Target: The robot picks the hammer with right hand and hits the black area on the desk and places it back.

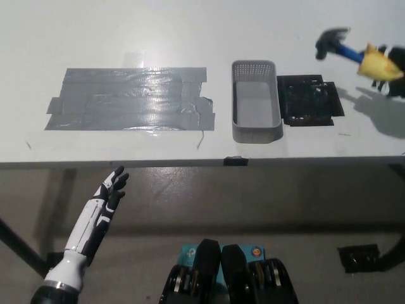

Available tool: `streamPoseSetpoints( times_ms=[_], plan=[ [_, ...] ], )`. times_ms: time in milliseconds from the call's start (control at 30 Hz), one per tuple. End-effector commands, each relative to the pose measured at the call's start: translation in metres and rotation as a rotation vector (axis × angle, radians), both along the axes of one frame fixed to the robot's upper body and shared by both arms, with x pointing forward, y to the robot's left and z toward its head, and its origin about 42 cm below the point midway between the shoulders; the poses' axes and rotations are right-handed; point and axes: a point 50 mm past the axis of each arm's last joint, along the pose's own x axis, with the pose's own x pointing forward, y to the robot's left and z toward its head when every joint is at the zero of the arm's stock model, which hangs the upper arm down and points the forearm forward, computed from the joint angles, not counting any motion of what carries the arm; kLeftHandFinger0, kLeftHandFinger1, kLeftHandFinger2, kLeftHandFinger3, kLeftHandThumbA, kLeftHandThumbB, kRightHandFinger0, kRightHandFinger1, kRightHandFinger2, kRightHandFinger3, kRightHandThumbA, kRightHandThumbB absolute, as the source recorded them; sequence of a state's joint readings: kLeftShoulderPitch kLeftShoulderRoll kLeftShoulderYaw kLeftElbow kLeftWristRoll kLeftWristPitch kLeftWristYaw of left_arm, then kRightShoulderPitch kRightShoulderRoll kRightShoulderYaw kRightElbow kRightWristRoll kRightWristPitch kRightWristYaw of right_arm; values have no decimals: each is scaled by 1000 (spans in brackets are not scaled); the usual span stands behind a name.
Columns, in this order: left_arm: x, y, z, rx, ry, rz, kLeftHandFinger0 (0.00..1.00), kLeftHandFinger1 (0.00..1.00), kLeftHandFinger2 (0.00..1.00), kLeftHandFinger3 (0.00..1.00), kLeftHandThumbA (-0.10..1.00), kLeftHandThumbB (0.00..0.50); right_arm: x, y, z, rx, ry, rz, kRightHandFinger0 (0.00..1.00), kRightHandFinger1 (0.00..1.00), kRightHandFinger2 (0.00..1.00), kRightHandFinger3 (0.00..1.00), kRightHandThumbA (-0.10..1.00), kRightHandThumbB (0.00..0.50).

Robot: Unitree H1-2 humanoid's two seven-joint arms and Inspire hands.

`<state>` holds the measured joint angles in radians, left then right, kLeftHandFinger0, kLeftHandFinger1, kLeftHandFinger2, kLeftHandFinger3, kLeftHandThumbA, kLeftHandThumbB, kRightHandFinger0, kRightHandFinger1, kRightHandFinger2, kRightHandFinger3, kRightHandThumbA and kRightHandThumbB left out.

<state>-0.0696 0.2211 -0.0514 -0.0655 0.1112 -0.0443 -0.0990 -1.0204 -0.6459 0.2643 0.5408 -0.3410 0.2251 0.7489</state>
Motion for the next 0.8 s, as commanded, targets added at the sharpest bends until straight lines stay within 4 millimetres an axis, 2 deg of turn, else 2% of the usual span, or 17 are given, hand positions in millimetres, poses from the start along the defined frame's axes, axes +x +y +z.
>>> streamPoseSetpoints(
  times_ms=[0,67,133,233,433,467,500,533,567,600,700,767],
  plan=[
    [4,-1,15,23,-58,-34,954,1000,1000,1000,1000,0,-6,5,65,52,-52,86,178,655,934,1000,-100,118],
    [4,-1,15,20,-58,-36,952,1000,1000,1000,1000,0,-3,6,63,82,-37,110,158,611,891,995,-100,128],
    [2,-1,14,18,-53,-34,966,1000,1000,1000,1000,0,-2,10,60,70,-30,111,166,590,858,980,-100,160],
    [3,-1,14,20,-57,-36,960,1000,1000,1000,1000,0,-3,15,57,30,-30,100,145,547,838,1000,-100,161],
    [3,-1,15,14,-59,-36,955,1000,1000,1000,999,0,-3,15,59,52,-29,108,147,556,856,1000,-100,156],
    [5,0,16,24,-63,-34,954,1000,1000,1000,1000,0,2,11,75,101,-71,114,157,580,866,984,-100,148],
    [5,-1,16,23,-62,-35,957,1000,1000,1000,1000,0,3,9,82,114,-82,115,145,553,850,966,-100,127],
    [4,-1,15,21,-59,-36,961,1000,1000,1000,1000,4,4,8,91,136,-95,122,72,473,773,931,-100,132],
    [4,-1,15,21,-57,-36,962,1000,1000,1000,1000,4,4,7,94,162,-89,116,66,473,776,937,-100,130],
    [3,-1,15,23,-56,-35,961,1000,1000,1000,1000,4,6,6,97,187,-75,106,59,503,830,964,-100,127],
    [3,-1,15,19,-56,-34,955,1000,1000,1000,1000,4,4,6,102,224,-51,88,72,569,875,1000,-100,150],
    [3,-2,15,21,-59,-34,952,1000,1000,1000,1000,0,1,5,108,205,-77,93,101,589,879,1000,-100,111]
  ],
)
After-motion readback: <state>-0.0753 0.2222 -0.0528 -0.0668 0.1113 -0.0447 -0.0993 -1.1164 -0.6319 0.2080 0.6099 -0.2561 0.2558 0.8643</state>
